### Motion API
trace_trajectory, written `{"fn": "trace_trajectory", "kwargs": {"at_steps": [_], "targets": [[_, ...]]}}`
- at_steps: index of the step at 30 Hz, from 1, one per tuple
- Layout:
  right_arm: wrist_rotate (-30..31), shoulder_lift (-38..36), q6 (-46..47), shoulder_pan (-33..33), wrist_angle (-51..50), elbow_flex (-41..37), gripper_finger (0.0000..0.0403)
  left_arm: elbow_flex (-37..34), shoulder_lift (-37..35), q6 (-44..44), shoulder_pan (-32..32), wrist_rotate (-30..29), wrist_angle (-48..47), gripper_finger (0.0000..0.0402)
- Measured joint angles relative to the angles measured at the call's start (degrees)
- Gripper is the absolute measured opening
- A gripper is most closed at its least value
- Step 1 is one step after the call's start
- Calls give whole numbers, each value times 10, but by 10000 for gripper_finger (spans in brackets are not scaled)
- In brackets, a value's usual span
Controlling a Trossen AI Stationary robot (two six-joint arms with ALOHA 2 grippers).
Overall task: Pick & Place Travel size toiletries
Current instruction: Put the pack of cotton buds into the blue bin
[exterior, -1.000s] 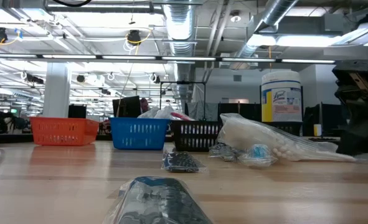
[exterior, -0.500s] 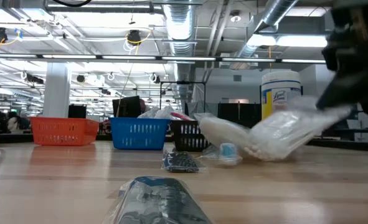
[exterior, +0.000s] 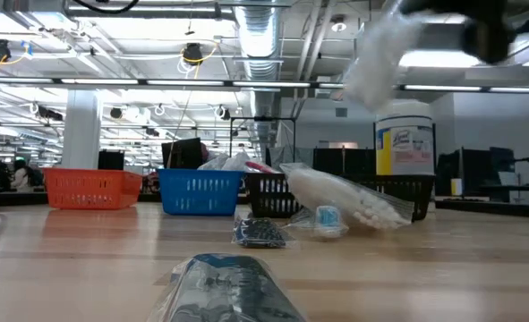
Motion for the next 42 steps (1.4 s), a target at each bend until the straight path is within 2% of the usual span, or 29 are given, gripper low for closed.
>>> {"fn": "trace_trajectory", "kwargs": {"at_steps": [6,13,17,20,27,34,42], "targets": [[-95,50,-131,-111,1,90,0,0,18,-6,19,0,-1,319],[-241,162,-232,-237,61,182,0,0,16,-6,21,0,-3,319],[-285,232,-256,-296,104,221,0,0,12,-6,16,0,-4,319],[-339,283,-260,-336,151,237,0,0,12,-7,12,1,-5,319],[-443,399,-201,-402,204,277,0,0,12,-7,12,0,-5,319],[-465,461,-201,-389,195,350,0,0,12,-7,12,1,-5,319],[-430,470,-170,-383,124,368,0,0,12,-7,0,1,-5,319]]}}
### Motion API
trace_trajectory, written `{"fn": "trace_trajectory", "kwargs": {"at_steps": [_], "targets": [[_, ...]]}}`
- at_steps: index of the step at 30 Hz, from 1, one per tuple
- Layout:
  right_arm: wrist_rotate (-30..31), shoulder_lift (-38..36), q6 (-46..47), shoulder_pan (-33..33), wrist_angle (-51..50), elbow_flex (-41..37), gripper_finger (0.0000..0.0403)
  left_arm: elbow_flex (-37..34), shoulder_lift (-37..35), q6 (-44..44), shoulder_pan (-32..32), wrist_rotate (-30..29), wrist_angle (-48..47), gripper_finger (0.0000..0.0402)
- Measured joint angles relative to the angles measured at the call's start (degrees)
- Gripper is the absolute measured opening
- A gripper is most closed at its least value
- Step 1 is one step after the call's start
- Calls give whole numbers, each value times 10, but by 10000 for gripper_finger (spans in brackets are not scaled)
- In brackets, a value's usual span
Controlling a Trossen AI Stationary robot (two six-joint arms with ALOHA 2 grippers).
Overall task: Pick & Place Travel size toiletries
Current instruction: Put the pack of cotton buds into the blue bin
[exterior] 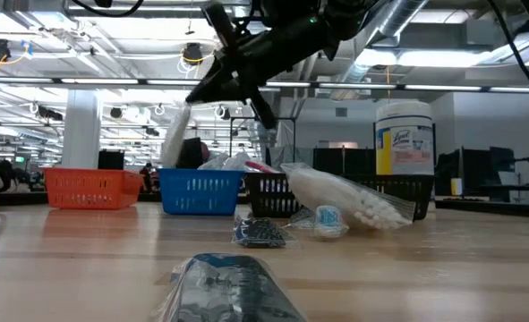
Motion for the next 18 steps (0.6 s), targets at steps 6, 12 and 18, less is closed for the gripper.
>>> {"fn": "trace_trajectory", "kwargs": {"at_steps": [6,12,18], "targets": [[43,-15,28,4,-55,0,0,0,0,0,-3,0,1,319],[21,-19,51,8,-111,-1,0,0,0,2,-3,0,2,319],[-2,-19,115,-3,-126,-1,0,0,0,3,-3,0,5,319]]}}
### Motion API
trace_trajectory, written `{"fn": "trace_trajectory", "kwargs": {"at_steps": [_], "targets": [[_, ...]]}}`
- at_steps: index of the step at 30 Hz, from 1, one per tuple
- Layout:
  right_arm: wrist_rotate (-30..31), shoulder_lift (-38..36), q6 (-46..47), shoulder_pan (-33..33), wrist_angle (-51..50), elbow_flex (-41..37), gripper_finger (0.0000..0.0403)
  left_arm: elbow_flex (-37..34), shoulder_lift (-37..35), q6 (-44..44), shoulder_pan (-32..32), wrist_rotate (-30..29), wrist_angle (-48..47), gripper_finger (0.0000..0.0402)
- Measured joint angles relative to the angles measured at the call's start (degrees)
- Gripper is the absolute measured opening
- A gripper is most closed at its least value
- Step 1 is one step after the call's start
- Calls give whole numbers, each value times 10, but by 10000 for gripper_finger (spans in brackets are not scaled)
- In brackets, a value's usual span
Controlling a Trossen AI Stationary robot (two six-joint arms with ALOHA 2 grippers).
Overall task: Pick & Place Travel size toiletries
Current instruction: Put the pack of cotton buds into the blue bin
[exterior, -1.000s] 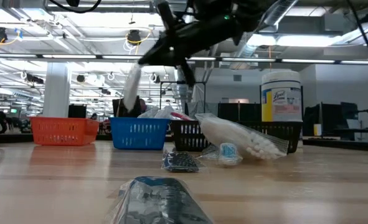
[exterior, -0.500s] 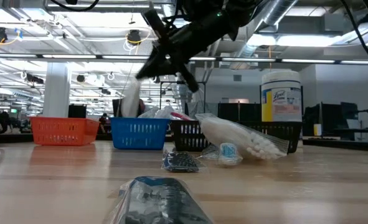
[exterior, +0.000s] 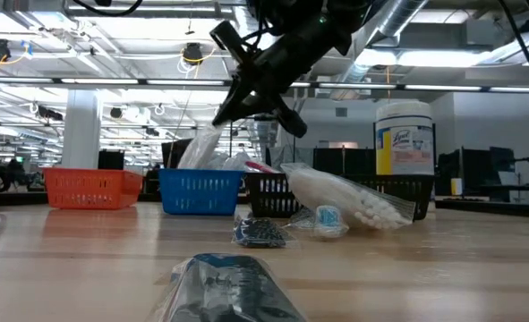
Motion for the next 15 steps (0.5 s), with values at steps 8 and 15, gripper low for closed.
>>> {"fn": "trace_trajectory", "kwargs": {"at_steps": [8,15], "targets": [[-6,0,19,-7,19,9,0,0,0,1,0,0,4,319],[6,0,34,-22,11,17,0,0,0,1,0,0,5,319]]}}
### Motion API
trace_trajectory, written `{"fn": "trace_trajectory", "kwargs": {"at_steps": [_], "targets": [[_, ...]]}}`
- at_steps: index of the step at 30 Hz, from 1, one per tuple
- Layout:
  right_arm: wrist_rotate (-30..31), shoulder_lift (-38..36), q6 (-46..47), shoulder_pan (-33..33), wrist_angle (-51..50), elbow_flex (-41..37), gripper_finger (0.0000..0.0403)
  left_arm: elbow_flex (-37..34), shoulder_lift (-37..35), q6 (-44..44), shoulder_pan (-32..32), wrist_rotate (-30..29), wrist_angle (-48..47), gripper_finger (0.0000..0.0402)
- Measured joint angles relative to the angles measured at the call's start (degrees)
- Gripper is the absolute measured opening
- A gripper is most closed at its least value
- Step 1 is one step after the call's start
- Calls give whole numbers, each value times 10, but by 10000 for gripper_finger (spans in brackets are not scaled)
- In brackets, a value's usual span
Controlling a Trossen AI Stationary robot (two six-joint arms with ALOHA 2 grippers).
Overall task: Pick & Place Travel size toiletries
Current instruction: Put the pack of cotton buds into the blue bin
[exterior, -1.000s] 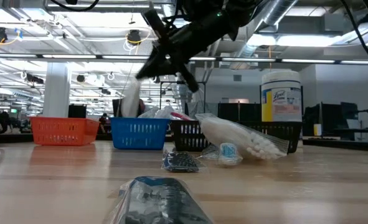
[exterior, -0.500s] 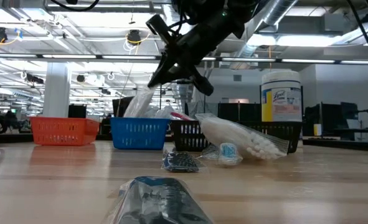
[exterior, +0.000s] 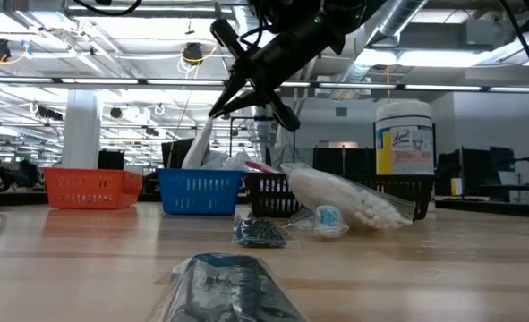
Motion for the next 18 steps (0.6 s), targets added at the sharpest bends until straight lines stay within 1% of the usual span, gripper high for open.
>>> {"fn": "trace_trajectory", "kwargs": {"at_steps": [4,8,12,18], "targets": [[5,1,6,-2,-17,0,0,0,0,0,0,0,0,319],[9,2,12,4,-14,0,0,0,0,0,0,0,0,319],[34,2,15,11,-14,0,0,0,0,0,2,0,1,319],[44,2,19,12,-7,0,0,0,0,0,2,0,4,319]]}}
